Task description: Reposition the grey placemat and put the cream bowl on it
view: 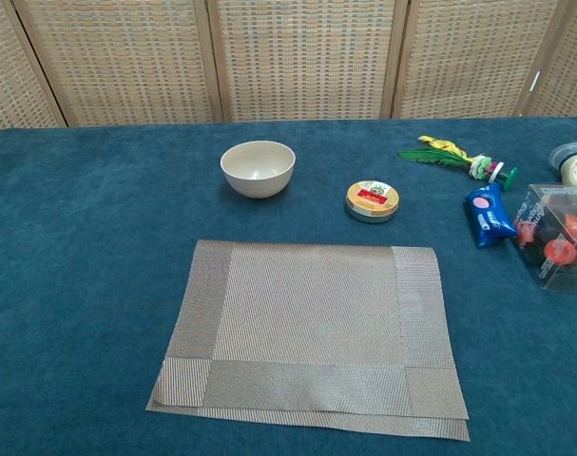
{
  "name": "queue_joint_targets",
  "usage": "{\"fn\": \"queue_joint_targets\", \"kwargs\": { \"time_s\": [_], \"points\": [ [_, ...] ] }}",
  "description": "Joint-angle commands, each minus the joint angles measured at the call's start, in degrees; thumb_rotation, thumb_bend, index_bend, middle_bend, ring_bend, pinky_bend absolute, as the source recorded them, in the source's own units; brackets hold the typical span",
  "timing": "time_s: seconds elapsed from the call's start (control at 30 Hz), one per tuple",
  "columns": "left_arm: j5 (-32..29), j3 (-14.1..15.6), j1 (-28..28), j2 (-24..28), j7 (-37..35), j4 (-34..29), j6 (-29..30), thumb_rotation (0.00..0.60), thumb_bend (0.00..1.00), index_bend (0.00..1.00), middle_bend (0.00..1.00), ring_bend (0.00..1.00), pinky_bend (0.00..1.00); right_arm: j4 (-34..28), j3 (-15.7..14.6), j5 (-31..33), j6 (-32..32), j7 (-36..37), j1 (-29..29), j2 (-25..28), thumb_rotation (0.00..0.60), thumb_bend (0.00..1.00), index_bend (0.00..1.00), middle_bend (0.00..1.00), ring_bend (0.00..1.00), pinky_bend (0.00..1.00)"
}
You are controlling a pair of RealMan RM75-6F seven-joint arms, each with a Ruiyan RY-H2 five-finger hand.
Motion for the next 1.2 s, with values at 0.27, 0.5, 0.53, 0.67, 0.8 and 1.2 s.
{"fn": "queue_joint_targets", "kwargs": {
  "time_s": [0.27, 0.5, 0.53, 0.67, 0.8, 1.2],
  "points": [
    [0.2, -0.3, -1.1, -1.1, 0.7, 1.1, -1.4, 0.6, 0.0, 0.0, 0.0, 0.0, 0.0, 0.3, 0.2, 0.0, 0.0, 0.7, 0.2, -0.2, 0.6, 0.0, 0.0, 0.0, 0.0, 0.0],
    [-0.8, -2.9, -6.5, -4.1, 0.3, 3.1, -7.8, 0.6, 0.0, 0.0, 0.0, 0.0, 0.0, 1.2, 1.0, 1.2, -0.3, 1.6, 0.6, -0.7, 0.6, 0.0, 0.01, 0.0, 0.0, 0.0],
    [-1.6, -3.6, -7.9, -4.4, 0.5, 3.1, -9.7, 0.6, 0.0, 0.0, 0.0, 0.0, 0.0, 1.4, 1.2, 1.6, -0.5, 1.5, 0.7, -0.8, 0.6, 0.0, 0.02, 0.0, 0.0, 0.0],
    [-6.0, -8.0, -15.3, -6.9, 3.5, 4.4, -18.4, 0.6, 0.0, 0.0, 0.0, 0.0, 0.0, 2.3, 2.1, 3.5, -1.5, 1.6, 1.4, -1.5, 0.6, 0.0, 0.03, 0.0, 0.0, 0.0],
    [-13.7, -13.1, -24.2, -11.0, 4.6, 8.6, -29.5, 0.6, 0.0, 0.0, 0.0, 0.0, 0.0, 3.3, 2.8, 4.4, -2.0, 1.7, 1.9, -2.1, 0.6, 0.0, 0.04, 0.0, 0.0, 0.0],
    [-19.3, -17.8, -44.1, -27.2, 2.2, 34.9, -46.3, 0.6, 0.26, 0.22, 0.0, 0.0, 0.0, 5.1, 4.1, 7.4, -2.4, 0.5, 2.3, -3.4, 0.6, 0.0, 0.04, 0.0, 0.0, 0.0]
  ]
}}
